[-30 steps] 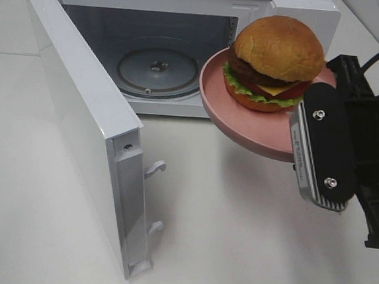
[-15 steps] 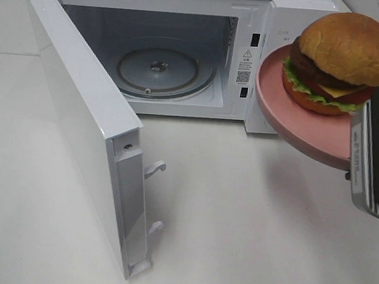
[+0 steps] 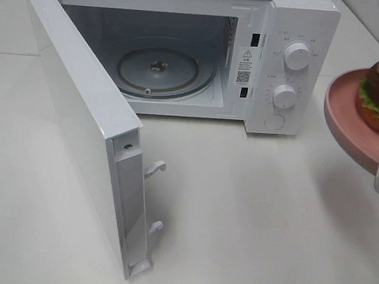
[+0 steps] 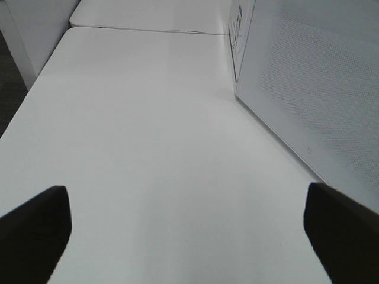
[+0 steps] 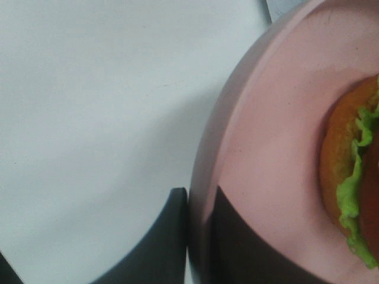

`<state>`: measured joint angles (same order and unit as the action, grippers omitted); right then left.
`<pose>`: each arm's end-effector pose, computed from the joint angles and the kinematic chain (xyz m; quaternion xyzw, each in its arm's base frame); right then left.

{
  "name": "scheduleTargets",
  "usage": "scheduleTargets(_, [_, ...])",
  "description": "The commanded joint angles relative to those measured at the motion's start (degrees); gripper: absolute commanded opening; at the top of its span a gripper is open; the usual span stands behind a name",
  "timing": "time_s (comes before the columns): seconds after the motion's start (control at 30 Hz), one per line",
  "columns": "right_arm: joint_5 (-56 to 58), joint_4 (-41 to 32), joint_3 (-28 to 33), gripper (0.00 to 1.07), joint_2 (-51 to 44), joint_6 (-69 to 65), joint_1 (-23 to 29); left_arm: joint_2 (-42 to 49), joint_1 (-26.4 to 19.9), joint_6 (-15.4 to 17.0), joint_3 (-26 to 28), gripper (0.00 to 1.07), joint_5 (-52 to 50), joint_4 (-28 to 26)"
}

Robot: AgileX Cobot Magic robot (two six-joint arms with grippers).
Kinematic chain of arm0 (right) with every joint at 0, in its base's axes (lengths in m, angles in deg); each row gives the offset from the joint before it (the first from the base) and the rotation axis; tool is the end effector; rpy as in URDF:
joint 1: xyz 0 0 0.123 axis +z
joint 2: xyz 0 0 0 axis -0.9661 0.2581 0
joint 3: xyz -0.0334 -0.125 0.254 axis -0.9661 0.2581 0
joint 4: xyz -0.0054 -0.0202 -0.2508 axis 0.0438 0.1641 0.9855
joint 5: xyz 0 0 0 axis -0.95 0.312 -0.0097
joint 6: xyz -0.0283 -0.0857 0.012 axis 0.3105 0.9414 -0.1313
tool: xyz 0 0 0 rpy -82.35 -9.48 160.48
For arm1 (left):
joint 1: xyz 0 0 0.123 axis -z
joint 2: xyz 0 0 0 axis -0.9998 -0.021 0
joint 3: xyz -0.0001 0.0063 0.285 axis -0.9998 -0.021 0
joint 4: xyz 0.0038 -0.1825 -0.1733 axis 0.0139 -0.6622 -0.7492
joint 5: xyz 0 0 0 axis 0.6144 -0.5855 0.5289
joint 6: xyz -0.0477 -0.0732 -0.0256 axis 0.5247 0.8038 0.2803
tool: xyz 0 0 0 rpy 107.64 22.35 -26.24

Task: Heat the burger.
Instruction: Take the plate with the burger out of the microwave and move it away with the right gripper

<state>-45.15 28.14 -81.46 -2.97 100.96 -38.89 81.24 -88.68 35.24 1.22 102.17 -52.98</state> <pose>0.1404 0.0705 0.2531 -0.5480 0.7703 -0.1470 0.2911 -0.0048 0.0000 0.2791 -0.0140 0.8458 -0.0098 0.5332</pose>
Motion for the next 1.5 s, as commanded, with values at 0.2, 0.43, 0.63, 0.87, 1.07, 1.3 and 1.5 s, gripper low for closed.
scheduleTargets(0.2, [1.78,7.79,-0.40,0.00,0.11,-11.92,-0.40,0.86,-0.11,0.17,-0.11,1.01,-0.17,0.34])
scheduleTargets(0.43, [3.72,9.85,-0.40,0.00,4.35,-23.55,-5.90,0.86,-0.11,0.17,-0.11,1.01,-0.17,0.34])
scheduleTargets(0.63, [1.49,12.38,-0.40,0.00,10.89,-29.11,-17.48,0.86,-0.11,0.17,-0.11,1.01,-0.17,0.34])
scheduleTargets(0.87, [-3.72,12.78,-0.40,0.00,16.33,-31.28,-26.41,0.86,-0.11,0.17,-0.11,1.01,-0.17,0.34])
scheduleTargets(1.07, [-11.80,12.83,-0.40,0.00,21.26,-31.86,-34.26,0.86,-0.11,0.17,-0.11,1.01,-0.17,0.34])
scheduleTargets(1.3, [-19.77,12.78,-0.40,0.00,27.67,-31.86,-39.82,0.86,-0.11,0.17,-0.11,1.01,-0.17,0.34])
scheduleTargets(1.5, [-22.69,12.72,-0.40,0.00,33.92,-31.86,-40.34,0.86,-0.11,0.17,-0.11,1.01,-0.17,0.34])
